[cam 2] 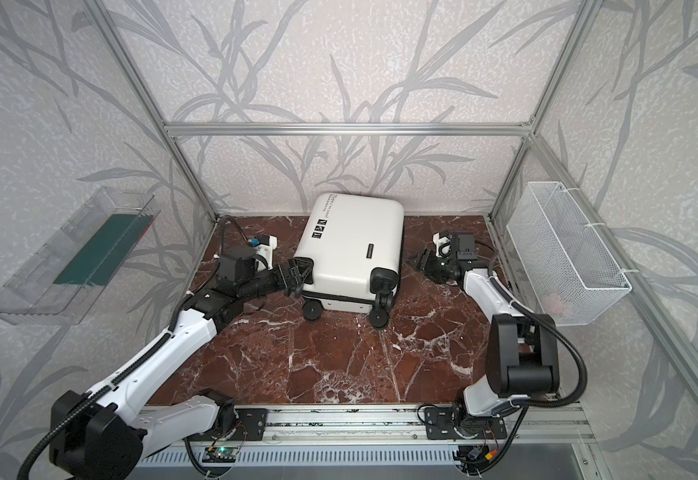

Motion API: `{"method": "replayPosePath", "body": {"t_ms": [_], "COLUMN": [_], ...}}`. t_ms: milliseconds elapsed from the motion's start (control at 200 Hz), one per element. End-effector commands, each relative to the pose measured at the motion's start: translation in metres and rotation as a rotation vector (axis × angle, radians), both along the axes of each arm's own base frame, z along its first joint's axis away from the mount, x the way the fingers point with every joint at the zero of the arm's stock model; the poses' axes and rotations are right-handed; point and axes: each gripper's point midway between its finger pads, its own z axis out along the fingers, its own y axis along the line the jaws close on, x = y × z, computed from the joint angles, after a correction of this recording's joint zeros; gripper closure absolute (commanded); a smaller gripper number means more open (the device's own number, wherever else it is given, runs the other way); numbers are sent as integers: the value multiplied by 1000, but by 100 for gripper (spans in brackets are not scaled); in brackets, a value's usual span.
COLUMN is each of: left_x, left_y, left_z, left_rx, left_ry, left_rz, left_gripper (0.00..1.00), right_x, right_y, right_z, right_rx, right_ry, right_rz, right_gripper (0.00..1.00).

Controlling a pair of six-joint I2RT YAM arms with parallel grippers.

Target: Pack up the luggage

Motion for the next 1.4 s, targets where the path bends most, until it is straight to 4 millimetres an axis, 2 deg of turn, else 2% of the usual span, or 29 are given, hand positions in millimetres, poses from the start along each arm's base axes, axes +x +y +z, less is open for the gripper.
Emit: {"method": "replayPosePath", "body": {"t_ms": [0, 165, 270, 380, 490, 615, 760, 870, 1015, 1230, 1400], "left_x": [10, 28, 41, 49, 51, 51, 48, 46, 44, 44, 45], "left_y": [17, 35, 41, 42, 36, 30, 27, 30, 33, 33, 32], "left_z": [45, 47, 38, 23, 6, -10, -24, -24, -22, -18, -15], "left_rx": [49, 63, 78, 89, 52, -9, -29, -26, -15, -12, -15], "left_ry": [-137, -132, -106, -63, -34, -6, 29, 23, 15, 5, -1], "left_rz": [50, 82, 86, 79, 61, 54, 51, 64, 71, 72, 69], "left_gripper": [1, 1, 1, 1, 1, 1, 1, 1, 1, 1, 1], "right_x": [-39, -93, -123, -144, -157, -158, -148, -139, -130, -121, -117], "right_y": [-6, 5, 15, 25, 41, 62, 73, 85, 97, 100, 106], "right_z": [5, 35, 51, 58, 58, 59, 60, 61, 52, 33, 26], "right_rx": [-57, -177, -264, -311, -326, -378, -501, -513, -513, -564, -566], "right_ry": [2, -85, -141, -194, -219, -246, -261, -274, -256, -224, -219], "right_rz": [5, 12, 28, 37, 69, 120, 127, 133, 140, 120, 124], "right_gripper": [30, 28, 25, 17, 14, 14, 13, 13, 13, 14, 23]}}
